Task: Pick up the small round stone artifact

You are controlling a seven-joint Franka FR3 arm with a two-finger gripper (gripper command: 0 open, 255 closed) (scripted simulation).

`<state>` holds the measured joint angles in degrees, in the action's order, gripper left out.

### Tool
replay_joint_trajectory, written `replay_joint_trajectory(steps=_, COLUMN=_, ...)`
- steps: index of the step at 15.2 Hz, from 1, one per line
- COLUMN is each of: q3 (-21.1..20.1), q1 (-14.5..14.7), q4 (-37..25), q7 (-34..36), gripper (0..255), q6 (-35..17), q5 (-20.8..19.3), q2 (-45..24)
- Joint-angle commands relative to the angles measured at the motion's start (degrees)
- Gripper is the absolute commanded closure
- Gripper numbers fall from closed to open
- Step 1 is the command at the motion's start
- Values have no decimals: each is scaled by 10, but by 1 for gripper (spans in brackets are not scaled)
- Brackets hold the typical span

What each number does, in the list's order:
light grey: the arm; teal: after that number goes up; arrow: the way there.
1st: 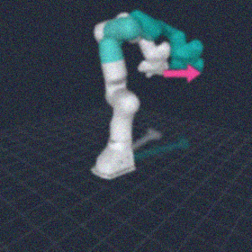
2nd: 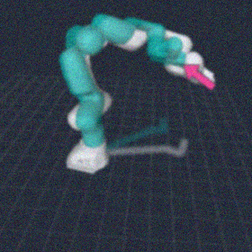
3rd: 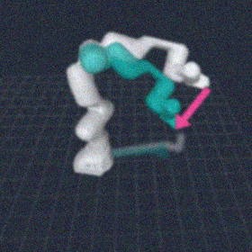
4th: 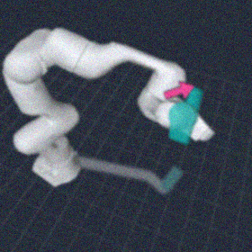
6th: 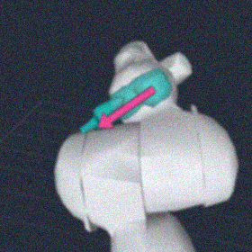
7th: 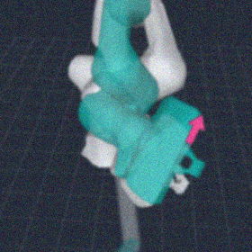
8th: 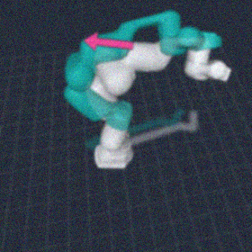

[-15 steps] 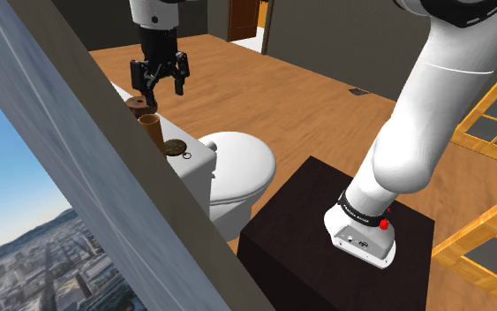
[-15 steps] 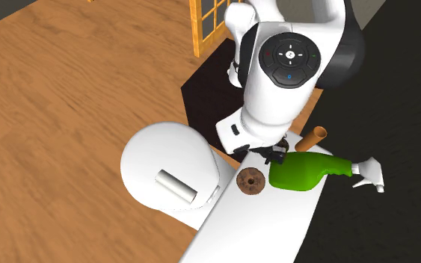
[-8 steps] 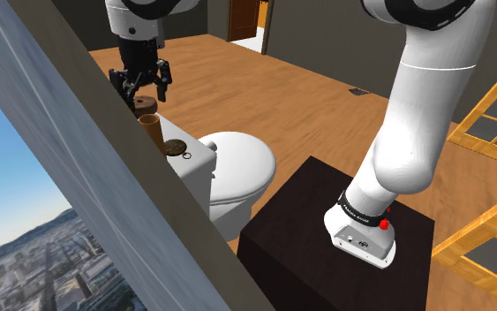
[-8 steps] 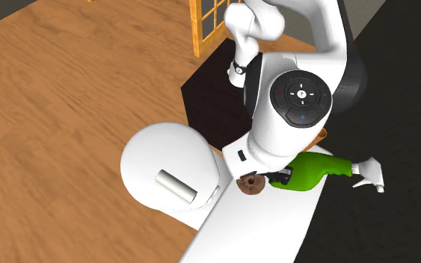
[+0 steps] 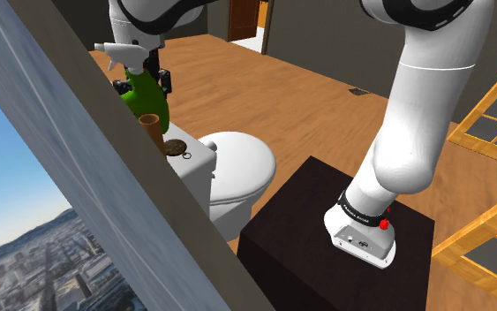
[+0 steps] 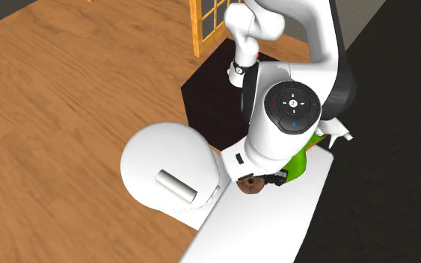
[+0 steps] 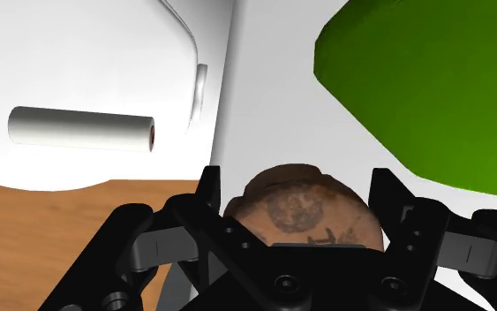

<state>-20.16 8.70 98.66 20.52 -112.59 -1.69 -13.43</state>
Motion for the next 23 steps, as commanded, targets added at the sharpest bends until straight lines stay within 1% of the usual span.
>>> replay_joint_trajectory(steps=1, q3=0, q1=0, q4=3, q7=0, gripper=255, q6=-1, q5=0, q2=-1)
replay_joint_trajectory(steps=7, q3=0, q1=1, q4=-2, q7=1, gripper=255, q6=2, q5=-1, q2=-4)
replay_joint_trajectory(steps=22, q3=-3, q1=3, q4=-104, q7=2, gripper=255, q6=114, q5=3, q2=7)
replay_joint_trajectory(steps=23, q3=-3, q1=3, q4=-105, q7=2, gripper=255, q6=115, q5=3, q2=7)
